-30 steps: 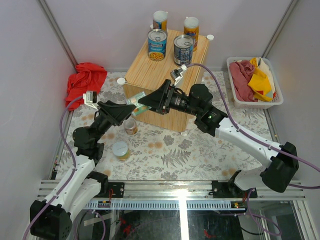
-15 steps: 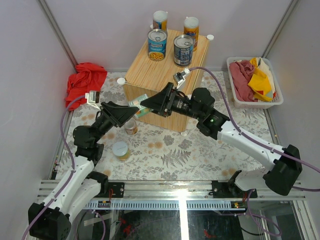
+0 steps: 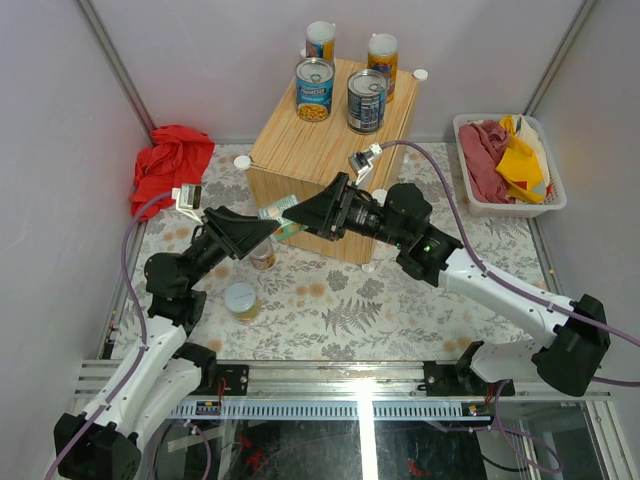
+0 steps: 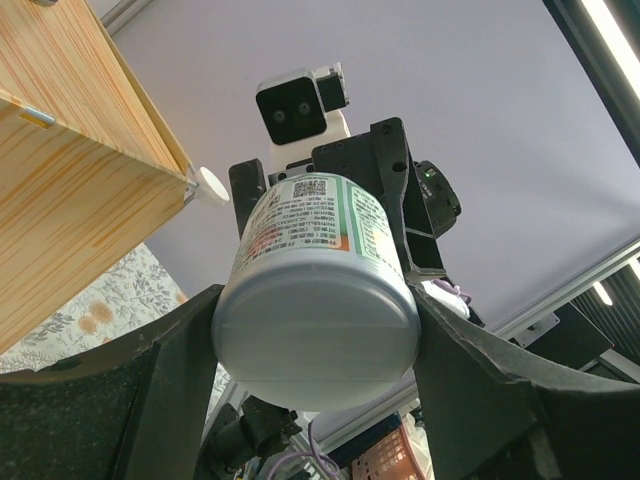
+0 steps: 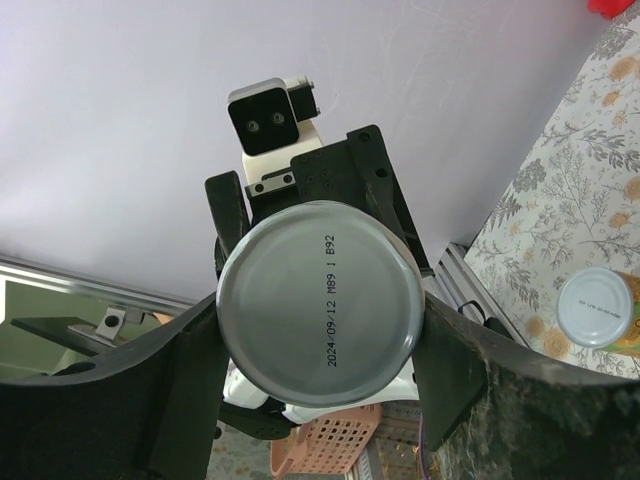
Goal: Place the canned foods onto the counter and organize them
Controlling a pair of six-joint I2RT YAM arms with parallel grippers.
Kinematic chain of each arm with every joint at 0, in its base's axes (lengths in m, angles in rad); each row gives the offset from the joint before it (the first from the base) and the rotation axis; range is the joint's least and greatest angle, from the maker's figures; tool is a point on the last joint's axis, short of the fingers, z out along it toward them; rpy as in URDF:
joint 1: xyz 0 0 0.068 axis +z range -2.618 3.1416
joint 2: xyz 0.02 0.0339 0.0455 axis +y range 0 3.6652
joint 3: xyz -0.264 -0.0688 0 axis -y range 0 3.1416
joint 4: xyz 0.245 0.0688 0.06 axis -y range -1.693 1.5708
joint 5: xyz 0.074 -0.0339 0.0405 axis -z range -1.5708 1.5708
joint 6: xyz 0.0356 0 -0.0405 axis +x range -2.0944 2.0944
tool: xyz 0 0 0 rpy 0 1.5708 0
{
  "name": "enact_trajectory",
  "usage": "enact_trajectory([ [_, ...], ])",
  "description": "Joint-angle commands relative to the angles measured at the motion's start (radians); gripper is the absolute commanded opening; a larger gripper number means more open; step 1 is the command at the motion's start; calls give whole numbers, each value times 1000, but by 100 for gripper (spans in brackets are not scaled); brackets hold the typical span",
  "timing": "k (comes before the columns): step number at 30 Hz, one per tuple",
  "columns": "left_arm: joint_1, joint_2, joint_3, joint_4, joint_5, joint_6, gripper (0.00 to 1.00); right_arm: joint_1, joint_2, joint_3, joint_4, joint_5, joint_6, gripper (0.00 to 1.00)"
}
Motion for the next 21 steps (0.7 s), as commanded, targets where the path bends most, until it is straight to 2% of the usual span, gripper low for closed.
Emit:
enact_trajectory([
  [1,10,-29,33,10,-70,46,28,4,-69,-21,-28,21,-76,65],
  [16,10,-29,42,-17,-70,53,26,4,-117,-74,-102,59,-123,69],
  [21,10,-27,64,-87,-53,94,24,4,-125,-67,-129,76,-146,71],
])
